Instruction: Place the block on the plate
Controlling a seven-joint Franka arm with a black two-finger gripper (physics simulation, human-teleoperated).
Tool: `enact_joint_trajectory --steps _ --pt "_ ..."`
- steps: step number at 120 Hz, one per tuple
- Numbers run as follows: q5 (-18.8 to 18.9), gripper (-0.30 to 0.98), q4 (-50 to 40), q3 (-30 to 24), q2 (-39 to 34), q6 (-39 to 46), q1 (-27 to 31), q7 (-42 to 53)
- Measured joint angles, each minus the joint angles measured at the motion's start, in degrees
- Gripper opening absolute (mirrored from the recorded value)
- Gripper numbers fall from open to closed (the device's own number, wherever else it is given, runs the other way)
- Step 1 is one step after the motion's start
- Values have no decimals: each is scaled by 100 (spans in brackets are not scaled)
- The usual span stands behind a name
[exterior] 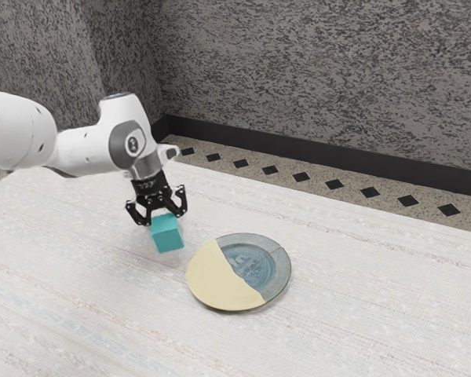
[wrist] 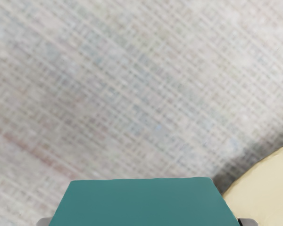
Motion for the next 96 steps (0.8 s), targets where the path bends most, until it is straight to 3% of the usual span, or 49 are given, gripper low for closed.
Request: enact_joint_trajectory --steps 34,58,96 --pt "1 37 209 4 -269 -242 -920 20" --pt "-28 37 348 -3 -21 -324 -1404 21" --pt "-117 40 345 25 304 -274 -1514 21"
